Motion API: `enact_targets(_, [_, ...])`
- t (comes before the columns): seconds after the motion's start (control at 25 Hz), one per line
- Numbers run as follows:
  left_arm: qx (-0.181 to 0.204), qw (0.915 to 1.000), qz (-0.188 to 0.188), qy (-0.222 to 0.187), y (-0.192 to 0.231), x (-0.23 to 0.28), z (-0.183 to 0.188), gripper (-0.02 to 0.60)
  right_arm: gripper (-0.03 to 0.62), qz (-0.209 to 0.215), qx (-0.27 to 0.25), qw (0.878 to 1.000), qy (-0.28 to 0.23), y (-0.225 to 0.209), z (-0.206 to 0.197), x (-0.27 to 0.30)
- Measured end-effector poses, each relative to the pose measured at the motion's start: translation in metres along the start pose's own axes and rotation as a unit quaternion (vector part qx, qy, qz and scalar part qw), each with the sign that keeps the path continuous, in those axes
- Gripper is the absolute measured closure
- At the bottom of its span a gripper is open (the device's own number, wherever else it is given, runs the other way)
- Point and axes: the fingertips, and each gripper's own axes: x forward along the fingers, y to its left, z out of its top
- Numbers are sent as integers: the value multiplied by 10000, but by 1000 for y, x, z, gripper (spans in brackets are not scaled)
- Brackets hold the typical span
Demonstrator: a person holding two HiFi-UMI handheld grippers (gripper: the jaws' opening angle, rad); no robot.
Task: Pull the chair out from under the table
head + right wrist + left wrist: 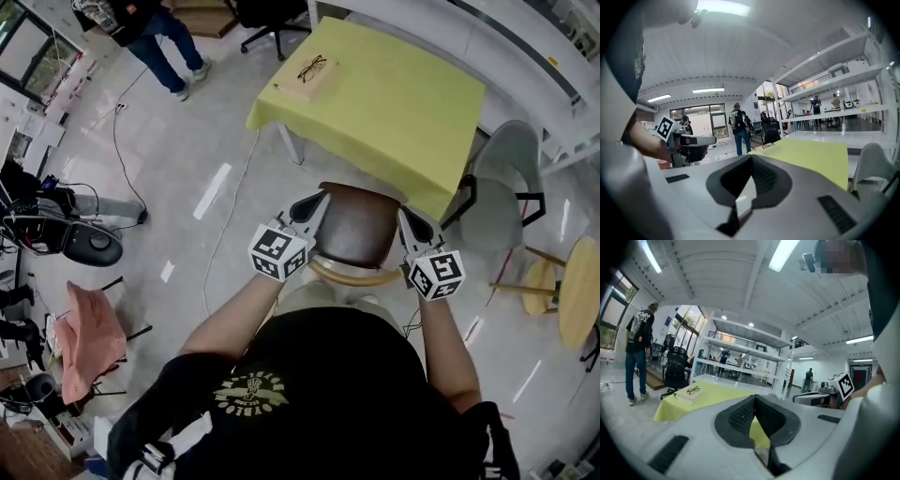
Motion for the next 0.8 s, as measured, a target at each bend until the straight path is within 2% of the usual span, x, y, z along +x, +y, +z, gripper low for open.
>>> enact_targets(0.2, [423,9985,189,-294,5,-10,40,572,583,-77,-176,9991,-376,4,44,-7])
enact_targets(0.52, [987,9931,32,-628,-15,-26,92,572,583,-247,-518,9947,-848,6,106,-31])
enact_targets(0.8, [916,9924,198,-794,-20,-29,108,572,583,-186,-764,9916,-1029,9,127,-44])
